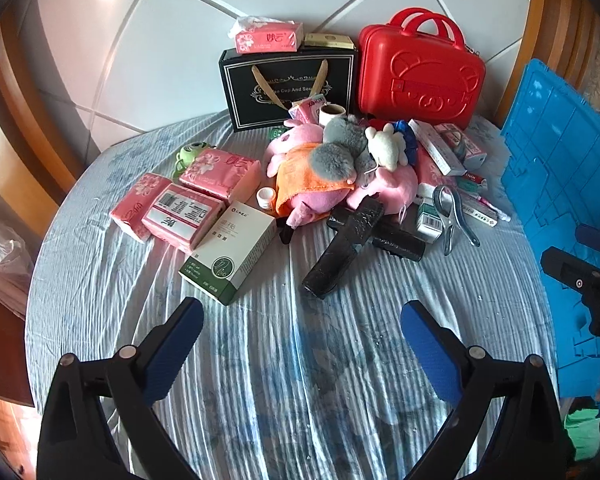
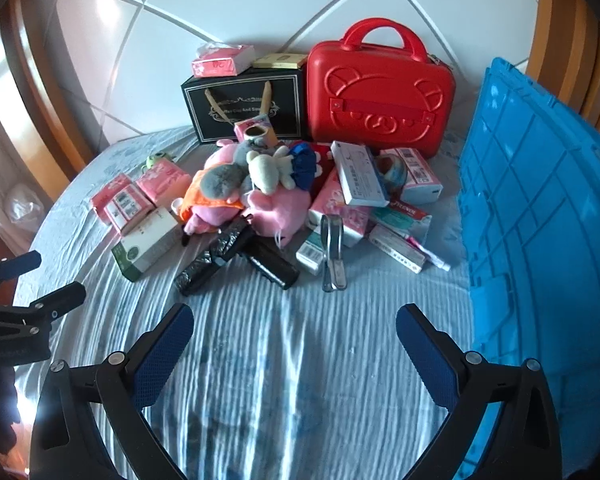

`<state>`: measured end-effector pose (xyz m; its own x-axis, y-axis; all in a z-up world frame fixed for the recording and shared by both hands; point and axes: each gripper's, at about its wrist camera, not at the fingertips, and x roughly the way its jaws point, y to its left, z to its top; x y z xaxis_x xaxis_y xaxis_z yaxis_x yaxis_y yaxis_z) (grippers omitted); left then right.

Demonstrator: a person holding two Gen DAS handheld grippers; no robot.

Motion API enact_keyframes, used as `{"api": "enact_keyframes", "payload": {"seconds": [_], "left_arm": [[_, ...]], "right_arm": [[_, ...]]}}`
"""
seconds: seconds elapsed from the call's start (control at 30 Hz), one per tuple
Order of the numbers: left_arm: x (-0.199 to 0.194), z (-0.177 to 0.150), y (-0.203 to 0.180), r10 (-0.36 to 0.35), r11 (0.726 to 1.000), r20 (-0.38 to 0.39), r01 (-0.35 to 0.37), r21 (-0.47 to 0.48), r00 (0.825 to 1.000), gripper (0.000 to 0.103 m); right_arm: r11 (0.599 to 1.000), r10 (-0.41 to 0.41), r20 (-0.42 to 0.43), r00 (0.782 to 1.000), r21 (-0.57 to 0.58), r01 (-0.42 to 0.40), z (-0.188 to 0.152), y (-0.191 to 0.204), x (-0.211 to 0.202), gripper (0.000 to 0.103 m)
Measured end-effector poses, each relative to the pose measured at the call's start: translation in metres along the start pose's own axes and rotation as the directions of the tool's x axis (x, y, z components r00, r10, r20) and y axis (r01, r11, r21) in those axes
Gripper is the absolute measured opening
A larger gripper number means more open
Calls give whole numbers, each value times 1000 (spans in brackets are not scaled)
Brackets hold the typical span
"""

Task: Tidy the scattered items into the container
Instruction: 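Grasp the black wrapped roll with left gripper while right gripper grasps silver nail clipper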

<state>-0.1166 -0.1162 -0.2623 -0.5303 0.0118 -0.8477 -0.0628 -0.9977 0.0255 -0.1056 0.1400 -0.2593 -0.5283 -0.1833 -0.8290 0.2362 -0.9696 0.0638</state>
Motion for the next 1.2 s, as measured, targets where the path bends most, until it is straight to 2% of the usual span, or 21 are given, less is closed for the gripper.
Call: {"api": "enact_keyframes", "payload": {"seconds": [0.2,0.3,0.47,0.6,0.77,0.93,1.0,1.07,1.1,1.2], "left_arm": [[55,7,-13,-40,996,10,40,84,999,101],[88,6,-21,-61,989,-9,61,135,998,101],[132,3,-36,-78,973,-20,80,219,997,101],[160,4,-46,-56,968,-31,62,242,998,101],[183,5,-52,-43,969,-32,50,242,999,94],[195,11,-55,-49,970,-21,53,236,999,92],[198,12,-55,-53,969,-19,56,242,998,90],[202,14,-55,-54,967,-26,58,248,998,82],[204,15,-56,-56,967,-30,62,247,998,80],[210,17,-60,-62,964,-48,72,255,997,66]], "right_arm": [[1000,-21,-29,999,6,21,5,-12,56,103],[999,-35,-41,999,-1,35,8,-17,82,103],[998,-61,-63,996,-21,60,11,-29,123,95],[999,-50,-82,995,-15,49,16,-35,148,77],[999,-45,-96,994,-6,45,23,-39,172,68],[999,-49,-157,986,4,50,23,-44,197,49],[999,-31,-160,987,27,36,24,-48,202,48],[999,-21,-156,988,30,26,26,-49,204,46],[999,-11,-156,988,30,15,28,-48,204,41],[999,10,-161,987,32,-5,31,-47,204,26]]}}
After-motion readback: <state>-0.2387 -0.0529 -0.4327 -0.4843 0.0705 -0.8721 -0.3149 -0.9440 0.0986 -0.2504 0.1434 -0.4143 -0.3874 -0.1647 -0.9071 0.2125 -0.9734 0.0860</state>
